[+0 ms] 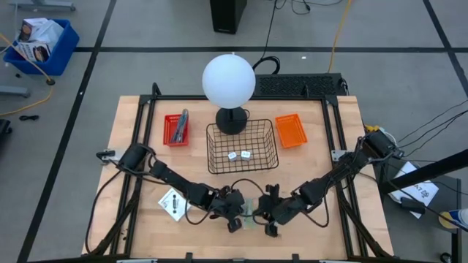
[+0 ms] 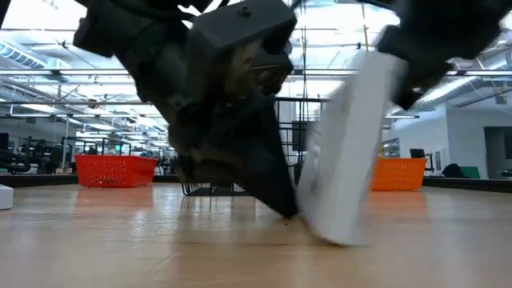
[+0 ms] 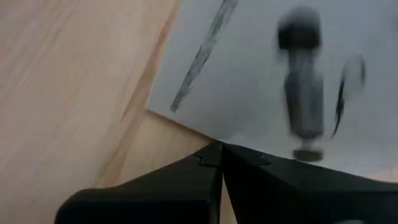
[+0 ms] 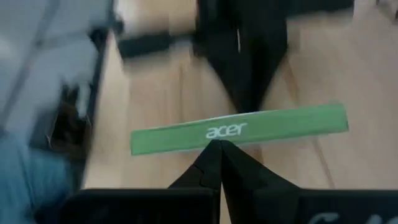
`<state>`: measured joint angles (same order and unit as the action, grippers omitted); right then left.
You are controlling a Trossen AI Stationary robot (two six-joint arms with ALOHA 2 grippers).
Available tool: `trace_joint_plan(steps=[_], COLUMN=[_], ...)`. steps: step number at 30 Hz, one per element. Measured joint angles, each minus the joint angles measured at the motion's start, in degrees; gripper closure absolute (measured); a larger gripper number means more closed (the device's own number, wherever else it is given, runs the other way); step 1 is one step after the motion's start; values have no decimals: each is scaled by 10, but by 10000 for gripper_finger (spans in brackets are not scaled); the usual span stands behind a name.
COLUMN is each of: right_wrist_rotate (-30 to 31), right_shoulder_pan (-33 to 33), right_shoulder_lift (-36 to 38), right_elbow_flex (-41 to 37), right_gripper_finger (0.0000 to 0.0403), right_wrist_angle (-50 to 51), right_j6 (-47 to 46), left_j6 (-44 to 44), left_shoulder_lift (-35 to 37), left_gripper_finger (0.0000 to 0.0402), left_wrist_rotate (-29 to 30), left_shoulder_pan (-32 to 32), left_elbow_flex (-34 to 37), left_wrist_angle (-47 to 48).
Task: Pick and place items into bin
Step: Put the right card reader box into the orange bin
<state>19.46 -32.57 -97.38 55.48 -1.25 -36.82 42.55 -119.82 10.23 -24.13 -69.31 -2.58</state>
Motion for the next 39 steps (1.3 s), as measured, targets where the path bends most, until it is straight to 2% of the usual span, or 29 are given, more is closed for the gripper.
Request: trace_joint_plan(steps=[4, 9, 17, 31, 39], right_wrist_rotate=[5, -5, -31, -38, -47], right_shoulder_pan=[9, 17, 17, 16, 15], right_shoulder_lift=[-5, -2, -3, -3, -3], right_elbow_flex=[-4, -32, -102, -103, -103], right_gripper_finger=[403, 403, 403, 403, 403], right_wrist_angle=[17, 13, -105, -123, -123], right_j6=[0, -36, -62, -61, -66], left_j6=[0, -7, -3, -2, -13], left_shoulder_lift=[-2, -3, -2, 6, 6], left_gripper_finger=[397, 382, 376, 376, 376], left_wrist_rotate=[-1, -1, -8, -41, -40], left_shoulder_pan=[1, 1, 1, -4, 2], left_elbow_flex=[-1, -1, -1, -1, -1], left_wrist_angle=[-15, -47, -53, -97, -122])
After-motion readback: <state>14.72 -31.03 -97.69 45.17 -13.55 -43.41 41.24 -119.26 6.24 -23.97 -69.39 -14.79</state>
